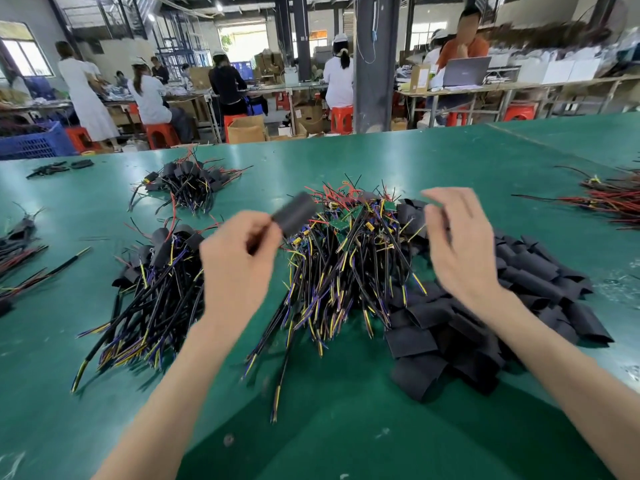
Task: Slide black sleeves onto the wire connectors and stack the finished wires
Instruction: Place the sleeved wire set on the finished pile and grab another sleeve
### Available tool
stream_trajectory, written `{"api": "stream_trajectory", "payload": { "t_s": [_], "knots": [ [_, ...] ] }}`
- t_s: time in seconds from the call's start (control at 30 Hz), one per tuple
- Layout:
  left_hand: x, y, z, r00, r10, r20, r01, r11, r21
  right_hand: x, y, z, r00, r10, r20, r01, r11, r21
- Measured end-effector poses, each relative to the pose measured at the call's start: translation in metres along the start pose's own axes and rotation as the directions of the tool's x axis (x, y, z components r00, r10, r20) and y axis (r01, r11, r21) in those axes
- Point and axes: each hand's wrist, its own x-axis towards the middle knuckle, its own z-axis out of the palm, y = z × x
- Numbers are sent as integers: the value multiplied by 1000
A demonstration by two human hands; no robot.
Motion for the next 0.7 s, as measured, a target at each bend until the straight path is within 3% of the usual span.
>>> {"api": "stream_trajectory", "payload": {
  "t_s": [0.1,0.2,0.3,0.4,0.53,0.7],
  "knots": [
    [18,-19,-15,977,-94,-190,101,994,28,7,34,-5,967,254,-29,-255,952,-171],
    [27,-43,-24,968,-161,-192,197,964,181,2,54,-2,891,436,127,-356,845,-400],
    [24,-63,-28,949,-288,-127,315,876,364,-7,62,4,810,521,268,-324,780,-536],
    [18,-75,-31,911,-402,-98,386,740,552,-9,62,6,794,534,291,-302,761,-574],
    [14,-86,-27,918,-384,-103,344,634,693,-12,61,10,784,506,360,-191,748,-635],
    [12,-76,-22,923,-347,-167,360,622,696,-18,63,15,759,476,444,-43,717,-696]
  ]
}}
